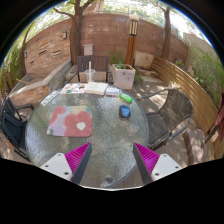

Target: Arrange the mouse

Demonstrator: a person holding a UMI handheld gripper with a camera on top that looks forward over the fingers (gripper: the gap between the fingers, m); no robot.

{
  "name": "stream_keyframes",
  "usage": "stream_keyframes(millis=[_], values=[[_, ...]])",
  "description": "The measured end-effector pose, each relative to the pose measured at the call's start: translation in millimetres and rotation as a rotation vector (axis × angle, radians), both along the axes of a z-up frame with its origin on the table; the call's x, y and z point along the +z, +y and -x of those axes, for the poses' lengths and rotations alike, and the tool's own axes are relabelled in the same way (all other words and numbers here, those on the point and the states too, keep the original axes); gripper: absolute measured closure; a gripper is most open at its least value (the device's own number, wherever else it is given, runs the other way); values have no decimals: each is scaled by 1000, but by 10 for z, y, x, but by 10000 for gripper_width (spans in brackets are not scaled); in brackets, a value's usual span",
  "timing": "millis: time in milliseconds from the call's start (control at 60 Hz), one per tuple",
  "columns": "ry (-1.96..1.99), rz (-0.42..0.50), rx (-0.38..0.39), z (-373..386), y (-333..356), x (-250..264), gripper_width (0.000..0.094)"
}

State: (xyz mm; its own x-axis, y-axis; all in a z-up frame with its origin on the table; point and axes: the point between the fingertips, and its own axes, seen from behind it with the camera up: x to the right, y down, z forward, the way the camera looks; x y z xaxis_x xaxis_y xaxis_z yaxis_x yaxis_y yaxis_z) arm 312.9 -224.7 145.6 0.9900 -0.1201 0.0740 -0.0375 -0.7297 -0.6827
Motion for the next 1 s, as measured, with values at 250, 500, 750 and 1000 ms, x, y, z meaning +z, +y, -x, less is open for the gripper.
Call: stream_keyframes(millis=[250,500,750,1000], values=[[8,-124,9,-822,1691,-791,97],[29,-105,13,-1098,2666,-1468,181],[5,-113,26,-1119,2778,-1578,531],[-75,-207,-46,-1170,2706,-825,581]])
